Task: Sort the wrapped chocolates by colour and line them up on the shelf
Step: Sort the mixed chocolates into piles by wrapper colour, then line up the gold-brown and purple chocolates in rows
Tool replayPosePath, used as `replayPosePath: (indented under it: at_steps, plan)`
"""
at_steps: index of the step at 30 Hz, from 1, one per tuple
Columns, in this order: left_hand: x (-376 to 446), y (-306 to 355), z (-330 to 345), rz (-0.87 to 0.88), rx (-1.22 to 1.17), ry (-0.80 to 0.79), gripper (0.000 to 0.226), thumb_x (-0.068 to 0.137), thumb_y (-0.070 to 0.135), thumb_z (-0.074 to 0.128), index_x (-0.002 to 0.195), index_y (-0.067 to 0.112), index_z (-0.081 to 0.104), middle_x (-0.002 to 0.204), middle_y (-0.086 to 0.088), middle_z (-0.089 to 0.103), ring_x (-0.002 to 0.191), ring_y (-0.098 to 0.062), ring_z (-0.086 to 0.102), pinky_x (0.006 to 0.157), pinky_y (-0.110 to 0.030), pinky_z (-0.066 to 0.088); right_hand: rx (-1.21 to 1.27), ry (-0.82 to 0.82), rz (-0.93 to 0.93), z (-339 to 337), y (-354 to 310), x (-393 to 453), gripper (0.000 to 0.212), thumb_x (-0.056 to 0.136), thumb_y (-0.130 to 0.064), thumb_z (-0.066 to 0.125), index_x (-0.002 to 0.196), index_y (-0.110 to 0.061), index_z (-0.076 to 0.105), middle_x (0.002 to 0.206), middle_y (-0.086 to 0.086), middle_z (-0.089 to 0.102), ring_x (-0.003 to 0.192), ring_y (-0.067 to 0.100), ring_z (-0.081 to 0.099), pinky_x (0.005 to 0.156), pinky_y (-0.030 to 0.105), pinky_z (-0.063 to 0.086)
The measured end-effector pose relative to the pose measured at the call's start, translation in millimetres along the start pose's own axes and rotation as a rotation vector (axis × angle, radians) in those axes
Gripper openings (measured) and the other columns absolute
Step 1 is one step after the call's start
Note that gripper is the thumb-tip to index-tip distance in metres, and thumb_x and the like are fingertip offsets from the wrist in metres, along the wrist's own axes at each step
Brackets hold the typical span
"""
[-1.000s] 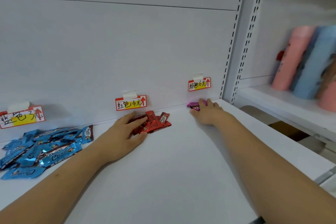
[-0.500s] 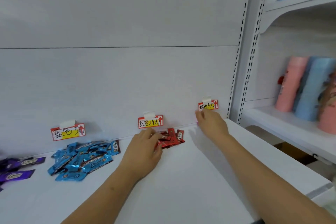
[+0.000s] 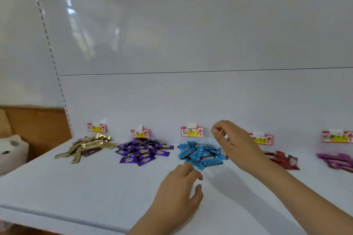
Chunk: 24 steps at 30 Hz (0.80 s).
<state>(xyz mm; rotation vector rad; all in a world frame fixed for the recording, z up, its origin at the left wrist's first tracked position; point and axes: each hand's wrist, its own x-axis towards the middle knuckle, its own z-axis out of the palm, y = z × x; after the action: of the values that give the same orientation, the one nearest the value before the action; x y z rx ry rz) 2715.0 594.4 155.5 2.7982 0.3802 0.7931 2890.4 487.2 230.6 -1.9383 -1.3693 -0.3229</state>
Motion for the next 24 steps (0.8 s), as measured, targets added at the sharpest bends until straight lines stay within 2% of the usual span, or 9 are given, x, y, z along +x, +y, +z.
replayPosePath:
  at_steps: [5, 11, 14, 18, 21, 24]
  plan:
    - [-49.0, -73.3, -34.3, -0.191, 0.093, 0.061, 0.033, 0.097, 0.041, 0.047, 0.13, 0.038, 0.05, 0.134, 0.019, 0.04, 0.124, -0.002, 0.038, 0.105, -0.02, 0.034, 0.064, -0.179, -0.153, 51.5, -60.4, 19.4, 0.038, 0.096, -0.055, 0.031, 0.122, -0.035, 0.052, 0.117, -0.023, 0.05, 0.105, -0.007, 0.047, 0.087, 0.018, 0.04]
    - [-87.9, -175.8, -75.7, -0.458, 0.267, 0.141, 0.035, 0.097, 0.04, 0.048, 0.132, 0.038, 0.048, 0.143, 0.012, 0.036, 0.134, -0.008, 0.03, 0.11, -0.025, 0.031, 0.098, -0.259, -0.313, 143.5, -111.2, 40.0, 0.041, 0.095, -0.055, 0.032, 0.125, -0.033, 0.052, 0.119, -0.023, 0.046, 0.114, 0.0, 0.044, 0.094, 0.024, 0.04]
    - [-90.3, -242.8, -95.5, -0.596, 0.302, 0.12, 0.043, 0.096, 0.044, 0.049, 0.137, 0.034, 0.043, 0.148, 0.008, 0.034, 0.136, -0.014, 0.03, 0.111, -0.03, 0.032, 0.108, -0.262, -0.318, 202.2, -132.6, 57.0, 0.034, 0.099, -0.045, 0.041, 0.127, -0.03, 0.051, 0.125, -0.018, 0.046, 0.119, 0.003, 0.043, 0.095, 0.023, 0.038]
    - [-82.8, -336.5, -119.7, -0.719, 0.391, 0.008, 0.057, 0.095, 0.047, 0.047, 0.146, 0.025, 0.036, 0.152, -0.003, 0.032, 0.137, -0.024, 0.032, 0.112, -0.041, 0.03, 0.061, -0.331, -0.246, 281.2, -163.8, 96.8, 0.043, 0.099, -0.037, 0.046, 0.138, -0.02, 0.044, 0.134, -0.001, 0.045, 0.121, 0.02, 0.047, 0.099, 0.037, 0.041]
    - [-74.7, -380.4, -125.6, -0.841, 0.364, -0.042, 0.062, 0.097, 0.05, 0.042, 0.151, 0.024, 0.029, 0.155, -0.004, 0.031, 0.141, -0.025, 0.031, 0.113, -0.044, 0.028, -0.009, -0.327, -0.198, 334.0, -182.3, 135.5, 0.042, 0.099, -0.033, 0.044, 0.138, -0.018, 0.045, 0.135, 0.005, 0.046, 0.119, 0.027, 0.049, 0.095, 0.04, 0.043]
    - [-74.0, -392.2, -120.9, -0.795, 0.375, -0.087, 0.06, 0.098, 0.05, 0.035, 0.153, 0.029, 0.026, 0.157, 0.0, 0.031, 0.143, -0.023, 0.029, 0.118, -0.043, 0.022, -0.089, -0.378, -0.207, 384.4, -196.9, 167.8, 0.053, 0.099, -0.039, 0.043, 0.148, -0.023, 0.035, 0.149, 0.008, 0.038, 0.133, 0.03, 0.037, 0.105, 0.043, 0.037]
